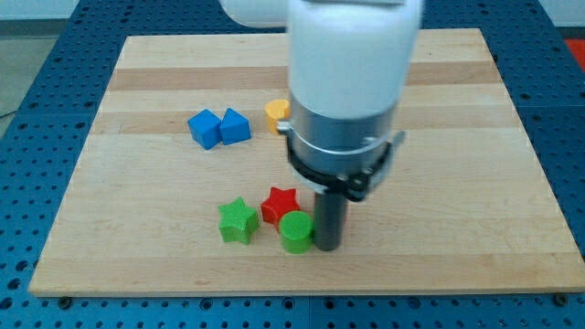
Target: Move green circle and green star slightly up
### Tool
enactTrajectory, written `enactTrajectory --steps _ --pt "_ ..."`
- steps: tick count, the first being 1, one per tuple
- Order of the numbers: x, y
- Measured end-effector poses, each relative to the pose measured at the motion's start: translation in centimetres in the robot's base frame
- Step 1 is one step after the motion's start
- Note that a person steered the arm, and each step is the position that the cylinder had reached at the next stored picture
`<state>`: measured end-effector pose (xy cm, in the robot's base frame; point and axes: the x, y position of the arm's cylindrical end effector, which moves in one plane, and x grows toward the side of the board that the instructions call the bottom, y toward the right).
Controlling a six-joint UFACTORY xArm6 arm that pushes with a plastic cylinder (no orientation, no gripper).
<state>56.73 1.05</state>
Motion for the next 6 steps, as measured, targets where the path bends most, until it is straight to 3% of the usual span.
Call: enactTrajectory --steps 2,4,6 --pt "-0.3 -7.6" --pt "-0.1 -1.8" --pt "5.1 -6.8"
